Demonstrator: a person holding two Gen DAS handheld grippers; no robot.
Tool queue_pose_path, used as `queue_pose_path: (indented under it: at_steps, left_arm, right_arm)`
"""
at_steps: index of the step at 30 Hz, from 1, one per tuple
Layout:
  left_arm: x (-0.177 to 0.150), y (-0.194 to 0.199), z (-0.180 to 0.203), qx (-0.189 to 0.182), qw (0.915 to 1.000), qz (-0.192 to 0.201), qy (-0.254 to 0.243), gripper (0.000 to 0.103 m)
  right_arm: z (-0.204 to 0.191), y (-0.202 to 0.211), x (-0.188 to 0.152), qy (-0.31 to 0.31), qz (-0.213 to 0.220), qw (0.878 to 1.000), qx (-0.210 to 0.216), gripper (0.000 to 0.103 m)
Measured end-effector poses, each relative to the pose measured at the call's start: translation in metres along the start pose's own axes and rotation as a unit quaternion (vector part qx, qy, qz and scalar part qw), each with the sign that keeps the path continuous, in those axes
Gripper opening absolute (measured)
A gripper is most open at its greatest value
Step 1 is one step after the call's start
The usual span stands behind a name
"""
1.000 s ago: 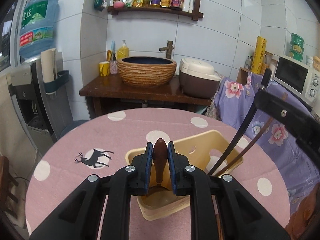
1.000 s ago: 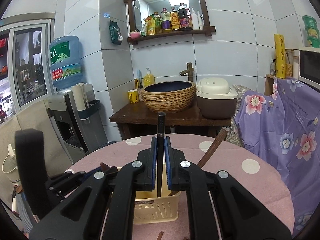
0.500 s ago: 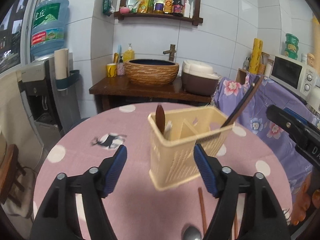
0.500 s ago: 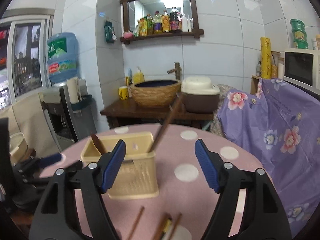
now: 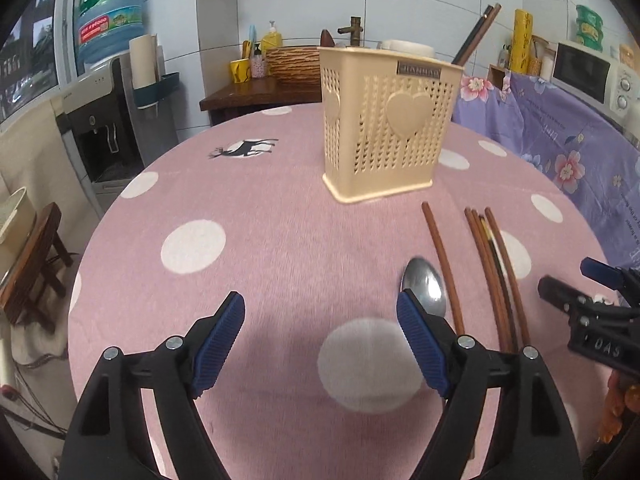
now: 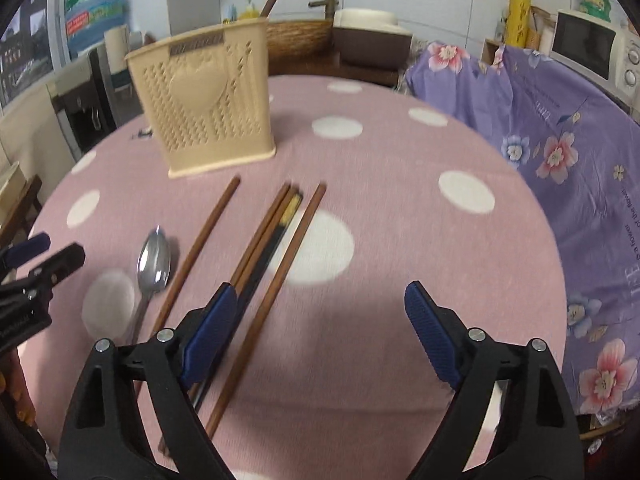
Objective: Organize utensils
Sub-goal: 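Withdraw both tools from the caddy back over the remaining utensils, then grasp the metal spoon with the left tool while the right tool grasps a wooden chopstick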
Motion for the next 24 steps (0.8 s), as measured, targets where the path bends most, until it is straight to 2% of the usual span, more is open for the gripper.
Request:
queue_pose_path:
  at_steps: [6, 15, 21, 24]
  left_arm:
    - [-0.013, 0.001, 0.005, -0.004, 0.9999, -0.011, 0.003, 0.077]
    - [-0.023, 0.003, 0.017, -0.011, 0.9998, -0.016, -0.007, 0.077]
    - [-0.026, 0.003, 0.016, -0.01, 0.9997, -0.022, -0.005, 0.077]
    - [-0.026, 0.002, 0.018, -0.012, 0.9996, -0.024, -0.001, 0.077]
  right_arm:
    - [-0.013, -0.003, -0.022, 0.018, -0.027, 0.999, -0.016, 0.085]
    - [-0.02, -0.004, -0.032, 0.019, -0.045, 0.999, -0.018, 0.085]
    - [-0.003, 0.002, -0.035, 0.019, -0.05, 0.998, -0.027, 0.085]
    - [0.012, 0.003, -0.037, -0.001, -0.053, 0.998, -0.022, 0.085]
Point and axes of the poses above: each gripper's, at about its wrist camera, not at the fingertips, and y roughly against the way its jaws point, z to its right, x to its top, the point moved 4 cm from there along -y, roughly the way its jaws point, and after that the axes turned 4 degrees about z, right-handed, at the moved point
